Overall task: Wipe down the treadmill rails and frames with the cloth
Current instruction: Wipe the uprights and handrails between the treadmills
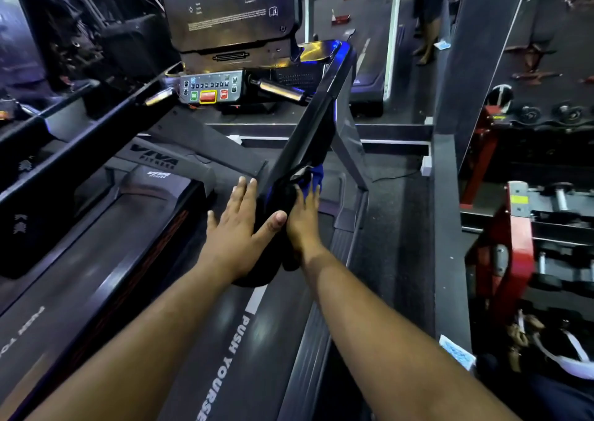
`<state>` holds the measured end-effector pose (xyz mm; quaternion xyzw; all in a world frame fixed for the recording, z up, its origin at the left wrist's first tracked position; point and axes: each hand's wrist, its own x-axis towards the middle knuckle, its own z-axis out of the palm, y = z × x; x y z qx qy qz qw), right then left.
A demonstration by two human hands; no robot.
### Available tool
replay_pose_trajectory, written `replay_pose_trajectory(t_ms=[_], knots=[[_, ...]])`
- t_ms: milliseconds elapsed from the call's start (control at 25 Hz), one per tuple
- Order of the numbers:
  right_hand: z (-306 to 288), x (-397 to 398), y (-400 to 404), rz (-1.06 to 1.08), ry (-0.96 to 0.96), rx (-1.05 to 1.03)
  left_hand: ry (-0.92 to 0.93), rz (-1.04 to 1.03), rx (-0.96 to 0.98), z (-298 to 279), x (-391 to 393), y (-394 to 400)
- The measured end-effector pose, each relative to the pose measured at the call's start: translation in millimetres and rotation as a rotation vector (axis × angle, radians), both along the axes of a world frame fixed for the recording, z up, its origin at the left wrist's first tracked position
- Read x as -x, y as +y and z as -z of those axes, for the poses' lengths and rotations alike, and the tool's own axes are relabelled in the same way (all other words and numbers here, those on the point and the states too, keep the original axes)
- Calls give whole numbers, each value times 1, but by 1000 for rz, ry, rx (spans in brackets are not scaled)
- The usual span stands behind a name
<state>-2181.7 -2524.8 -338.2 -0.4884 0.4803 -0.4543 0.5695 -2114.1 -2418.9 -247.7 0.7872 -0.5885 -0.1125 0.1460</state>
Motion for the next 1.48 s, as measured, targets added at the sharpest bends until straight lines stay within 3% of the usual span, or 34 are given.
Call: replay_pose_trajectory(t_ms=[80, 200, 320, 480, 640, 840, 960, 1120, 1280, 1480], knots=[[-5, -1, -6, 37, -44, -55, -38, 6, -34, -1, 0, -22], [-4, -2, 16, -88, -9, 89, -39, -6, -60, 2, -1, -47], [2, 0, -56, -28, 124, 221, -117, 14, -122, 3, -2, -73], [-28, 4, -134, 3, 105, -15, -137, 14, -155, 0, -1, -109], [-31, 14, -139, -137, 203, 285, -146, -16, -212, -1, 2, -150], [-58, 18, -274, -243, 612, 363, -146, 9, -201, -7, 9, -209], [-67, 18, -296, -306, 832, 428, -139, 15, -180, -7, 14, -235], [-58, 24, -350, -298, 872, 559, -110, 39, -165, 3, 6, -248], [-84, 16, -406, -254, 873, 351, -119, 41, -138, 3, 6, -249], [-47, 28, -323, -340, 706, 599, -101, 29, -120, 3, 8, -249]])
